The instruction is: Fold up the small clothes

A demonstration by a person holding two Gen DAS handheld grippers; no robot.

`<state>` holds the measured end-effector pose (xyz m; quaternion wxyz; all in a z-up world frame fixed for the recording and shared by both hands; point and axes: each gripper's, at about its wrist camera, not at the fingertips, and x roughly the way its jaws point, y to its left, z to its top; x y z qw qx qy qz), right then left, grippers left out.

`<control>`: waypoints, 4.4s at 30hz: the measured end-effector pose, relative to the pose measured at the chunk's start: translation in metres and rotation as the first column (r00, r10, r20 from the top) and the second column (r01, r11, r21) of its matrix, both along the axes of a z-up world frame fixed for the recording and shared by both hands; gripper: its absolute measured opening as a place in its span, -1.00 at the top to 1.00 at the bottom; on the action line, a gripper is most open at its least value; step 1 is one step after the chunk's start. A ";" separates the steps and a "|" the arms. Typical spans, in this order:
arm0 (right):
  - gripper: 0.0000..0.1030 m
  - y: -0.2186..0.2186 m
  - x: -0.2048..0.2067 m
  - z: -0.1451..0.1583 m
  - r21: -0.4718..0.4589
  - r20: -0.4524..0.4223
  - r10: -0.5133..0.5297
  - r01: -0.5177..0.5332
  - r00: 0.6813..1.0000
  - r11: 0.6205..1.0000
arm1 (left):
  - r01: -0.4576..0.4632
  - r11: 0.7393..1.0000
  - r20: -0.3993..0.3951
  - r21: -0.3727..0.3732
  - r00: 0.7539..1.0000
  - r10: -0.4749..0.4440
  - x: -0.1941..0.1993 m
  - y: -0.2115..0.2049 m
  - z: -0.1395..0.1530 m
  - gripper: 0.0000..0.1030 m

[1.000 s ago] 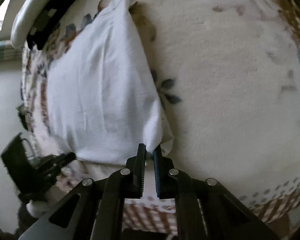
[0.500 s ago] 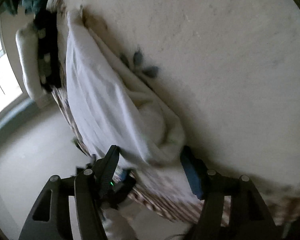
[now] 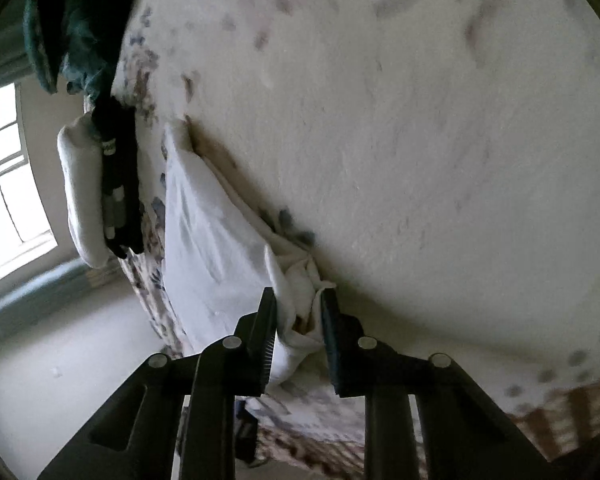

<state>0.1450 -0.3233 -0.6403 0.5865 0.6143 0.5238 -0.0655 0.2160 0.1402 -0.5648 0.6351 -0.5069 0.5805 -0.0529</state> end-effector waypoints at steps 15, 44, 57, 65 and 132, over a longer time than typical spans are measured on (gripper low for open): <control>0.48 0.002 0.092 -0.024 -0.002 0.157 0.384 -0.388 0.910 0.922 | 0.421 0.907 0.171 0.004 0.893 -0.415 0.089 -0.084 -0.009 0.13; 0.81 0.041 0.274 0.265 -0.230 0.490 0.393 -0.319 0.778 0.919 | 0.341 0.925 0.565 0.168 0.736 -0.374 0.278 -0.058 0.266 0.86; 0.81 0.066 0.502 0.186 -0.337 0.386 0.483 -0.367 0.786 0.867 | 0.410 0.830 0.310 0.378 0.789 -0.531 0.473 -0.061 0.155 0.57; 0.09 0.044 0.485 0.185 -0.448 0.286 0.474 -0.321 0.833 0.835 | 0.315 0.845 0.366 0.432 0.795 -0.483 0.416 -0.042 0.172 0.34; -0.99 0.151 0.010 0.657 -0.974 0.100 0.593 -0.044 0.799 0.224 | -0.011 0.498 0.340 0.867 0.743 -0.576 0.034 -0.092 0.519 -0.85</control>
